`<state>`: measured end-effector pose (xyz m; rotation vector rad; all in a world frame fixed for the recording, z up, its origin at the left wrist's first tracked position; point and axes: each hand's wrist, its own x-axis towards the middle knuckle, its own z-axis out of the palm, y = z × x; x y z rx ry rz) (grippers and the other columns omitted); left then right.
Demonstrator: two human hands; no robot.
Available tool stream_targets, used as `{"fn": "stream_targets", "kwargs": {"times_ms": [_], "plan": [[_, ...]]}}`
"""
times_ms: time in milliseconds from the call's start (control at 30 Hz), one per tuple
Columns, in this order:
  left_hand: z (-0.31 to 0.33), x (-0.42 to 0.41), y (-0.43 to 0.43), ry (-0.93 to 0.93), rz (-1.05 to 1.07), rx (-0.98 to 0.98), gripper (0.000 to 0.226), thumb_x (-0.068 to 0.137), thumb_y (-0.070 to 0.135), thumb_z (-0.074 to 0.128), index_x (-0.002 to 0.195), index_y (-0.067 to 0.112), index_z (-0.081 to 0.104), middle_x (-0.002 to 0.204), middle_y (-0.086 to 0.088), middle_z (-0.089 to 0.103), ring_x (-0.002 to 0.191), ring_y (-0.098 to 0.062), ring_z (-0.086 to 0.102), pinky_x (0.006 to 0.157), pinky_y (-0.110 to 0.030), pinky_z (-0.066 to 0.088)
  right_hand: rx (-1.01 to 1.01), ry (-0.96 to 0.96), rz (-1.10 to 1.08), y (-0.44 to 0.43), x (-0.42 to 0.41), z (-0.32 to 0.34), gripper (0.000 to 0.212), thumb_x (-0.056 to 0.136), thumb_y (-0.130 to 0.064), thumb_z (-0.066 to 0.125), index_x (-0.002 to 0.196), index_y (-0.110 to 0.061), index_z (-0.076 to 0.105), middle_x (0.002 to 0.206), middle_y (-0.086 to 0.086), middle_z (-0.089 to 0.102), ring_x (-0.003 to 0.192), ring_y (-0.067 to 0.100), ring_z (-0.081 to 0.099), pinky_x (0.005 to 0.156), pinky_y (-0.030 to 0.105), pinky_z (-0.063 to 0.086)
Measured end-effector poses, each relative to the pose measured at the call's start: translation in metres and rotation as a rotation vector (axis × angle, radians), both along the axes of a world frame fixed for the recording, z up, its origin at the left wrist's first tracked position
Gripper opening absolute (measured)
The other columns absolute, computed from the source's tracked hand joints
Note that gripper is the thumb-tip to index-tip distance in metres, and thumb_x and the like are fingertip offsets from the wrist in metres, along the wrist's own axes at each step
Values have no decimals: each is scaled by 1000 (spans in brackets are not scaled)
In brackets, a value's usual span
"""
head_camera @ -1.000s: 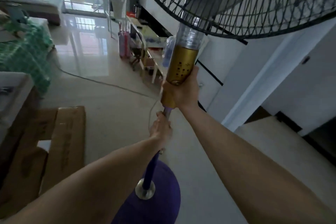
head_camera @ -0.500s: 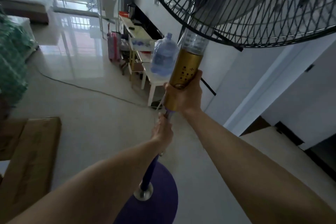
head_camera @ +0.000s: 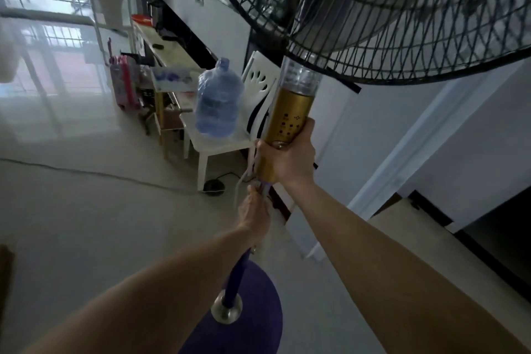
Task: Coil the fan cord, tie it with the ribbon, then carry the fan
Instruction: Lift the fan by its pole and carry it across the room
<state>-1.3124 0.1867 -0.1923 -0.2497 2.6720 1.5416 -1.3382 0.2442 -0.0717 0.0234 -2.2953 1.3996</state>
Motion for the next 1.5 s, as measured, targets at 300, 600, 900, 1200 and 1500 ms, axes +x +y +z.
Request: {"fn": "stream_targets", "kwargs": {"times_ms": [300,600,900,1200,1500], "plan": [[-14,-138,28,-28,-84,-47,21,92,12,44,110,16,33,95,-5,54,81,-24,56,66,-43,47,-25,-5,-52,32,-131,-13,76,66,-31,86,121,-24,34,98,-7,64,76,6,61,54,2,40],[-48,-286,68,-7,-65,-14,14,95,19,38,101,24,27,92,-6,55,78,-30,60,64,-43,48,-26,-32,-6,75,-289,-52,74,65,-32,86,118,-25,34,88,-19,57,73,-7,57,52,0,41],[-107,-431,77,-55,-71,-15,9,95,18,39,98,17,31,89,-12,55,81,-36,62,68,-50,51,0,-92,11,87,-443,-115,73,64,-34,86,115,-25,35,85,-20,56,68,-11,53,51,-2,38],[-269,-542,71,16,-108,-112,22,92,15,47,109,19,34,92,-4,54,69,-16,50,55,-30,34,-8,-76,22,82,-543,-265,72,64,-35,86,112,-27,33,99,-5,64,84,18,65,69,28,53],[-410,-610,85,97,-113,-90,34,93,19,47,125,18,34,92,2,51,73,-14,52,57,-29,39,-13,17,23,98,-594,-397,78,65,-33,87,121,-22,34,104,-5,63,91,20,66,77,36,57]]}}
